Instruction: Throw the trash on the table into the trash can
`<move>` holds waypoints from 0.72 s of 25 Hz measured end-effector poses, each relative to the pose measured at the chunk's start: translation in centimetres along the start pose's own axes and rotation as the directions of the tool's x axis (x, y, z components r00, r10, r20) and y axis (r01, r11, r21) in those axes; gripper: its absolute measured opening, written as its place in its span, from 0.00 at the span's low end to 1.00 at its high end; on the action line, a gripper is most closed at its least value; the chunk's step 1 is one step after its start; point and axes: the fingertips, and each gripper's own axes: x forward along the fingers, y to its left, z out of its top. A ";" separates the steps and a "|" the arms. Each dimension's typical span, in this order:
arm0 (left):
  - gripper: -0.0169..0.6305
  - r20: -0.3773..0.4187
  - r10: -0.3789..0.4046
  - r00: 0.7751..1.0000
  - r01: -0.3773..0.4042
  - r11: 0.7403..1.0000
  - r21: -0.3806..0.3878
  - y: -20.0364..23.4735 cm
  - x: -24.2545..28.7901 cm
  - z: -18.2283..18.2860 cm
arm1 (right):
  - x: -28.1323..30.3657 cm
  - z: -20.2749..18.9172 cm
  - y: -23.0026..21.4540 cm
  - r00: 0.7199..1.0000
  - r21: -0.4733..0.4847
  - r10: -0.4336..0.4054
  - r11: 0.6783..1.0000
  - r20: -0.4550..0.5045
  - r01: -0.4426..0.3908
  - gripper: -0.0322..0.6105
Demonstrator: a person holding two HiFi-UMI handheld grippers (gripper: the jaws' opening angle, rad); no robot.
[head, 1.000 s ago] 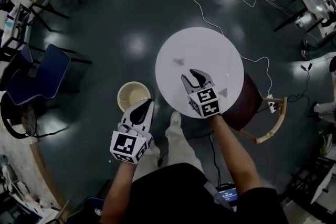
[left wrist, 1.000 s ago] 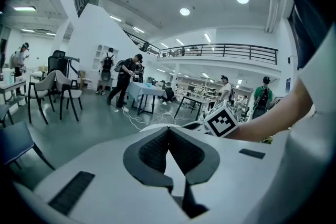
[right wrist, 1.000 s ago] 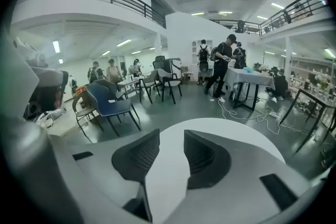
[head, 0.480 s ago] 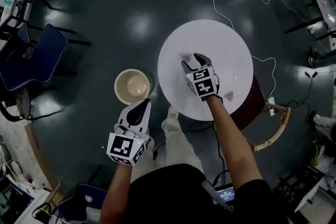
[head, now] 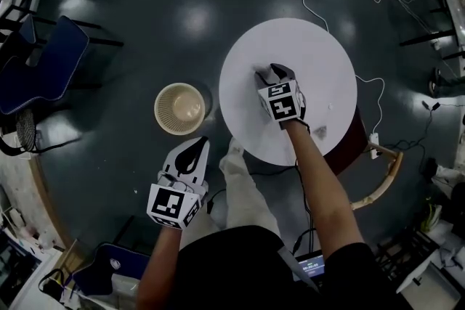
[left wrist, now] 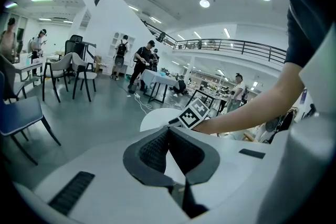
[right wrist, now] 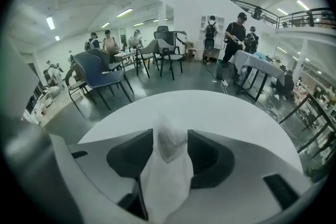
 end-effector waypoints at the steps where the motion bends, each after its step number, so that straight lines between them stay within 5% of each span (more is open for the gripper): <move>1: 0.04 0.000 0.000 1.000 0.000 1.000 -0.002 0.1 0.1 -0.2 | 0.1 0.0 -0.1 1.000 0.000 -0.002 1.000 0.002 0.002 0.39; 11: 0.04 0.002 0.024 1.000 -0.024 1.000 -0.012 1.8 -0.5 -0.7 | 0.3 0.6 0.4 1.000 -0.030 -0.022 0.999 0.016 0.023 0.18; 18: 0.04 0.027 0.046 0.999 -0.045 0.999 -0.009 3.8 -1.9 -0.3 | -0.7 0.8 1.4 1.000 -0.049 -0.025 0.998 0.014 0.026 0.17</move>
